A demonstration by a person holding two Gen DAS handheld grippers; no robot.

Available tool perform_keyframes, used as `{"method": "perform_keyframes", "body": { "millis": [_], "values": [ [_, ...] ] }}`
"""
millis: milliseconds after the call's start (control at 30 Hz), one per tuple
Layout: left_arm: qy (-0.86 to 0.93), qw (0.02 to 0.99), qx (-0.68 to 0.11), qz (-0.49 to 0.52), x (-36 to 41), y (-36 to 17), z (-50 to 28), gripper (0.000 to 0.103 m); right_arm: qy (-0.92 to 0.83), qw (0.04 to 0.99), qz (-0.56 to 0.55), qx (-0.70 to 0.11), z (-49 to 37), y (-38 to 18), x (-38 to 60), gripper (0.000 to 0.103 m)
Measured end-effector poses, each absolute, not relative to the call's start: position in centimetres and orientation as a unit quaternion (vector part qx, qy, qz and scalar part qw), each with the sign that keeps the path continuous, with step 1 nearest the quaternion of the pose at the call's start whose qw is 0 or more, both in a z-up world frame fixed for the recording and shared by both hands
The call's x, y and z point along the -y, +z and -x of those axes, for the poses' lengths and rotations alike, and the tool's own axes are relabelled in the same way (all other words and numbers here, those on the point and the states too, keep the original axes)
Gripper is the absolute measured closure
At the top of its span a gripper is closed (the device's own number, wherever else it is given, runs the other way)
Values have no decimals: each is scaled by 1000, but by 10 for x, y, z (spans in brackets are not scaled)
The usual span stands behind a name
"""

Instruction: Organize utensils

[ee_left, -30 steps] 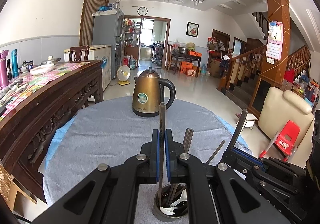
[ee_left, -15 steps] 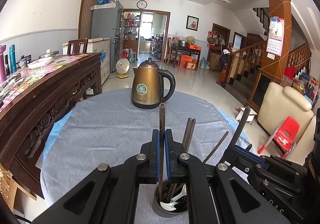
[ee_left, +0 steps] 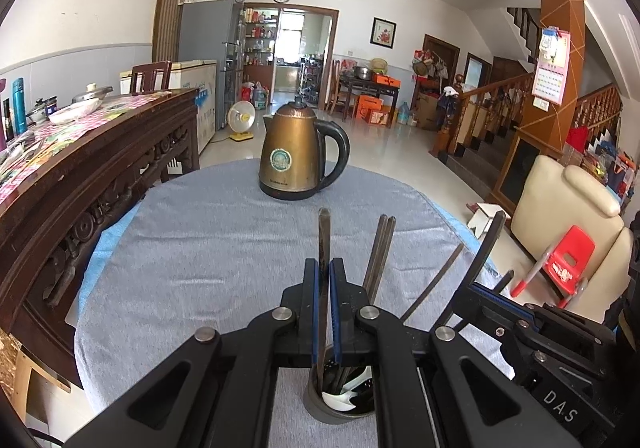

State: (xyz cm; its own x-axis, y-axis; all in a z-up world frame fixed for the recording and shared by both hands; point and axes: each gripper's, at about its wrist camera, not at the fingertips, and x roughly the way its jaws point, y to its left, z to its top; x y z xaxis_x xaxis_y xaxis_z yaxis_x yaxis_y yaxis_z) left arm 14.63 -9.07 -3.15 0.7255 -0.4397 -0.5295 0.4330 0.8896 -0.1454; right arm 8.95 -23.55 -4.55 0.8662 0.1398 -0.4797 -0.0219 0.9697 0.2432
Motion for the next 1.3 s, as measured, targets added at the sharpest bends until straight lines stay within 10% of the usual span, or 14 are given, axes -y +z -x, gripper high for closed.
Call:
{"method": "perform_keyframes", "body": {
  "millis": [133, 500, 667, 767, 1300],
  "values": [
    [-230, 929, -290, -4, 89, -35, -145, 54, 44, 955, -128, -265, -88, -49, 238, 94],
    [-205, 934, -293, -21, 70, -31, -130, 26, 30, 955, -162, -247, -68, -44, 254, 80],
    [-167, 944, -279, -55, 64, -21, -109, 19, 17, 962, -156, -222, -48, -23, 250, 70],
    [-147, 951, -265, -67, 58, -14, -94, 11, 5, 968, -151, -198, -31, -5, 244, 37],
    [-96, 959, -248, -97, 37, 3, -53, 8, -32, 971, -132, -199, 24, 8, 221, 36]
  ]
}}
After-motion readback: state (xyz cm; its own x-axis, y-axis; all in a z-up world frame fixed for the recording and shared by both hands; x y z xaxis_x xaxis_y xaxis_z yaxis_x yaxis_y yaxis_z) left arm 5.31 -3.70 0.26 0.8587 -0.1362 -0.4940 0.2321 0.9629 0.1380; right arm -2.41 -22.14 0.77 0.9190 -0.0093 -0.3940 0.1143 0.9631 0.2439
